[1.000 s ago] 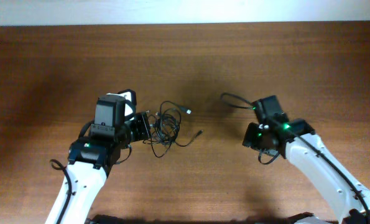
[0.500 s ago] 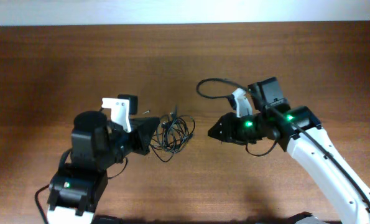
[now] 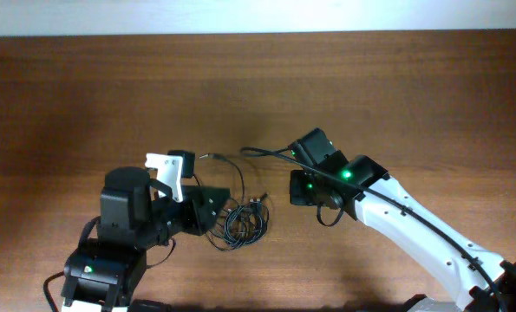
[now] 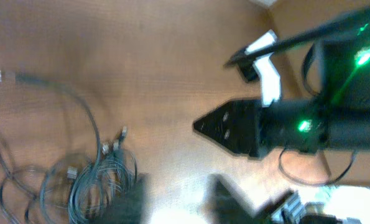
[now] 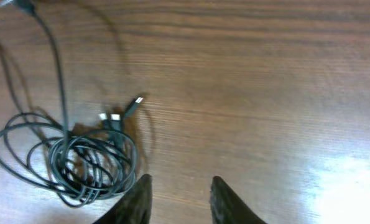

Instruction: Untangle cables

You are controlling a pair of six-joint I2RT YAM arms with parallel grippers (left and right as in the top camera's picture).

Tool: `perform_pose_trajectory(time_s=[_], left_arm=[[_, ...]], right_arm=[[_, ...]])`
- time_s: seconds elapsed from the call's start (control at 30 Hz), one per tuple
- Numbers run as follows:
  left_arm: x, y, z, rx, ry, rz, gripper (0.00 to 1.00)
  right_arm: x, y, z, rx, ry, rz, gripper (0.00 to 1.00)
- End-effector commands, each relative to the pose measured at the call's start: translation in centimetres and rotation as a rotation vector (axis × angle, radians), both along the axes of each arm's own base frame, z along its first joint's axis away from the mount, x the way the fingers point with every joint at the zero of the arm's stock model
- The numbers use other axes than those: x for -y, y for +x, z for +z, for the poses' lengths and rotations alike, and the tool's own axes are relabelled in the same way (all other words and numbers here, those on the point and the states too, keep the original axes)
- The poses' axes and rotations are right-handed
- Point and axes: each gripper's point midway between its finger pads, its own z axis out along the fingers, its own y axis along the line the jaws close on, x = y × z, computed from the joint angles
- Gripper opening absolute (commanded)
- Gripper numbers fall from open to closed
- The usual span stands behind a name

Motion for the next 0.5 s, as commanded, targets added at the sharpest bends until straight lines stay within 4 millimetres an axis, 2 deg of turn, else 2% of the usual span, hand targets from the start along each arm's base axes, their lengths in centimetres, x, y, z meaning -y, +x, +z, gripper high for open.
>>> perform_pose_trajectory(time_s=[0.0,0.03,0.07,0.1,0.13,0.2,0.27,0.33,0.37,0.4,0.47], left_arm=[[-1.9,-1.3,-3.0,-0.133,0.101,0.075,0.62],[-3.8,-1.9,-5.1,-0.265,0.150,0.211,0.55],[-4.6,-2.4,-6.3,-0.353,0.164,0.283,0.53],[-4.6,-2.4,-6.8,-0.376,0.172,0.282,0.45],[-4.6,-2.5,-7.4,-0.408,0.183,0.281,0.25],[-4.9,-2.5,-9.1,-0.482,0.221,0.289,0.32],[-5.5,-3.0,-11.9,-0.591,0.262,0.328,0.31],[-5.6,-3.7,-14.4,-0.671,0.283,0.337,0.33],[-5.7,-4.3,-15.8,-0.701,0.293,0.336,0.43],[-5.8,-4.8,-16.5,-0.729,0.292,0.352,0.46],[-5.9,-5.3,-17.5,-0.745,0.295,0.355,0.44]], right_arm=[[2.2,0.3,-0.4,-0.021,-0.054,-0.051,0.43],[3.1,0.0,-0.6,-0.046,-0.071,-0.068,0.57],[3.5,-0.2,-0.7,-0.059,-0.080,-0.075,0.65],[3.6,-0.3,-0.7,-0.065,-0.084,-0.075,0.68],[3.6,-0.5,-0.8,-0.071,-0.088,-0.074,0.72],[3.8,-0.6,-0.9,-0.077,-0.093,-0.074,0.77],[3.7,-0.6,-0.9,-0.076,-0.092,-0.074,0.80],[3.8,-0.6,-0.9,-0.076,-0.093,-0.074,0.91],[3.8,-0.6,-0.9,-0.076,-0.093,-0.074,0.94],[3.8,-0.6,-0.9,-0.076,-0.093,-0.074,0.98],[3.7,-0.6,-0.9,-0.076,-0.093,-0.074,1.00]])
